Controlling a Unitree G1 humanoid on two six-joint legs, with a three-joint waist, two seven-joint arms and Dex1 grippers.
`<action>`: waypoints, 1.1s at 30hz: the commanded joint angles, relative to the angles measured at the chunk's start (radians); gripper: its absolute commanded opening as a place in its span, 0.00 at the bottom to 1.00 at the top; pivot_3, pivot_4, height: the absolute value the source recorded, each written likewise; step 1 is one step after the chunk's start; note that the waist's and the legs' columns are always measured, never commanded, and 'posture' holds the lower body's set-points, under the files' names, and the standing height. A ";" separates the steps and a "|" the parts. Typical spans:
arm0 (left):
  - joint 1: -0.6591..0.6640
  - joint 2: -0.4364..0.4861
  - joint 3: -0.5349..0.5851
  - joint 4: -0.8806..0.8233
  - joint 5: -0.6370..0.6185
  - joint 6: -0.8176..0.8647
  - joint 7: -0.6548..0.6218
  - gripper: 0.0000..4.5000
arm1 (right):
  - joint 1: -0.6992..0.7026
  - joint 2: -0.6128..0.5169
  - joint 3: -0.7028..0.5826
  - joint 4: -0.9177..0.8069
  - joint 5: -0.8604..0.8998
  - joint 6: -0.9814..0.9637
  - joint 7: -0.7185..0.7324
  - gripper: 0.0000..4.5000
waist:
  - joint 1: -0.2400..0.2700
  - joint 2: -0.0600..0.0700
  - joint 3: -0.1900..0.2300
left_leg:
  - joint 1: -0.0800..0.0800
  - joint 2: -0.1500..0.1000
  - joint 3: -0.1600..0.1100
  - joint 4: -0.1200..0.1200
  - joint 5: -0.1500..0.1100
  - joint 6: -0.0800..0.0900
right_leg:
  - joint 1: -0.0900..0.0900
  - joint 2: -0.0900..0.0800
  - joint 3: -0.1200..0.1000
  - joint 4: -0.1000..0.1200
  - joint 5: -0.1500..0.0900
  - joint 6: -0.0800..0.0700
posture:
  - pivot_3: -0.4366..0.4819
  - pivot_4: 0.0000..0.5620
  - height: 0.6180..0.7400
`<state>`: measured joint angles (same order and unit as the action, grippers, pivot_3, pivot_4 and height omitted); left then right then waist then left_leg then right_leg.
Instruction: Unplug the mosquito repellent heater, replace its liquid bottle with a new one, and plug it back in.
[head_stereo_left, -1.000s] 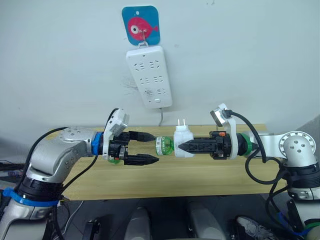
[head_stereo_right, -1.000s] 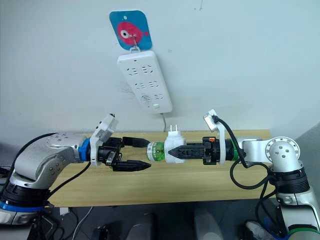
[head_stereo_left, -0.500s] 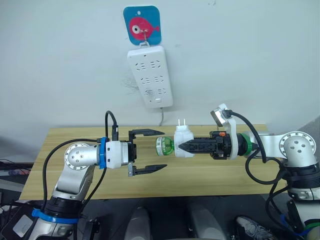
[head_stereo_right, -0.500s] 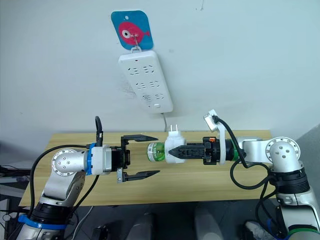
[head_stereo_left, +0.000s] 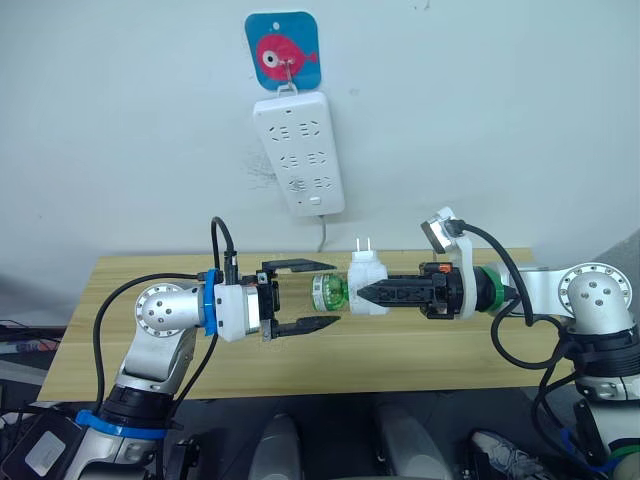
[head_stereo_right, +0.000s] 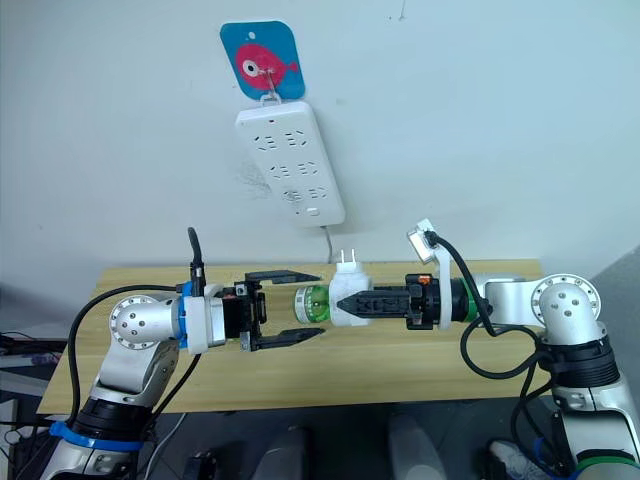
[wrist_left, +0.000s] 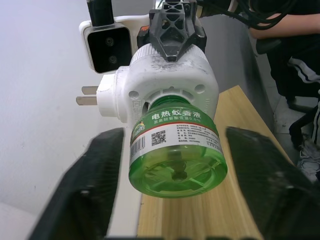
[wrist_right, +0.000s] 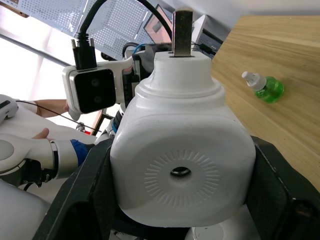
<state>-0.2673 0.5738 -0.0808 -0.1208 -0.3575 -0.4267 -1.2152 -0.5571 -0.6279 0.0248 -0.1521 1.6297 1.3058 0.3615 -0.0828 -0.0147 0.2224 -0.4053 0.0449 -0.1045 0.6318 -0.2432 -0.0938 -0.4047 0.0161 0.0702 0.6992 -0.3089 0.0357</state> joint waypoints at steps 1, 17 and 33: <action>-0.002 -0.001 -0.005 -0.005 0.008 -0.018 0.011 0.50 | -0.002 0.000 -0.017 -0.025 0.034 -0.003 0.003 0.67 | 0.000 0.000 0.000 | 0.000 0.000 0.000 0.000 0.000 0.000 | 0.000 0.000 0.000 0.000 0.000 0.000 | 0.39 0.38 1.00; -0.148 0.399 0.057 -0.132 -0.792 1.297 0.058 0.50 | 0.000 -0.009 -0.011 -0.038 0.031 0.006 0.016 0.67 | -0.006 -0.001 0.009 | 0.001 0.001 -0.002 0.000 0.000 0.000 | 0.000 0.001 -0.002 0.002 0.000 0.000 | 0.40 0.38 1.00; -0.064 0.424 0.078 -0.178 -0.536 1.254 0.010 0.50 | 0.061 -0.165 0.099 0.009 -0.530 -0.125 -0.013 0.67 | 0.000 0.000 0.016 | 0.000 0.001 -0.001 -0.002 0.000 0.000 | -0.002 0.000 -0.001 -0.001 -0.001 -0.001 | 0.40 0.39 1.00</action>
<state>-0.3428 0.9995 -0.0235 -0.2541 -0.9378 0.8816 -1.2045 -0.5033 -0.7763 0.0756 -0.1391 1.2286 1.2338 0.3491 -0.0830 -0.0148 0.2385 -0.4055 0.0452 -0.1047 0.6298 -0.2431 -0.0942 -0.4064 0.0163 0.0697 0.6979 -0.3098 0.0351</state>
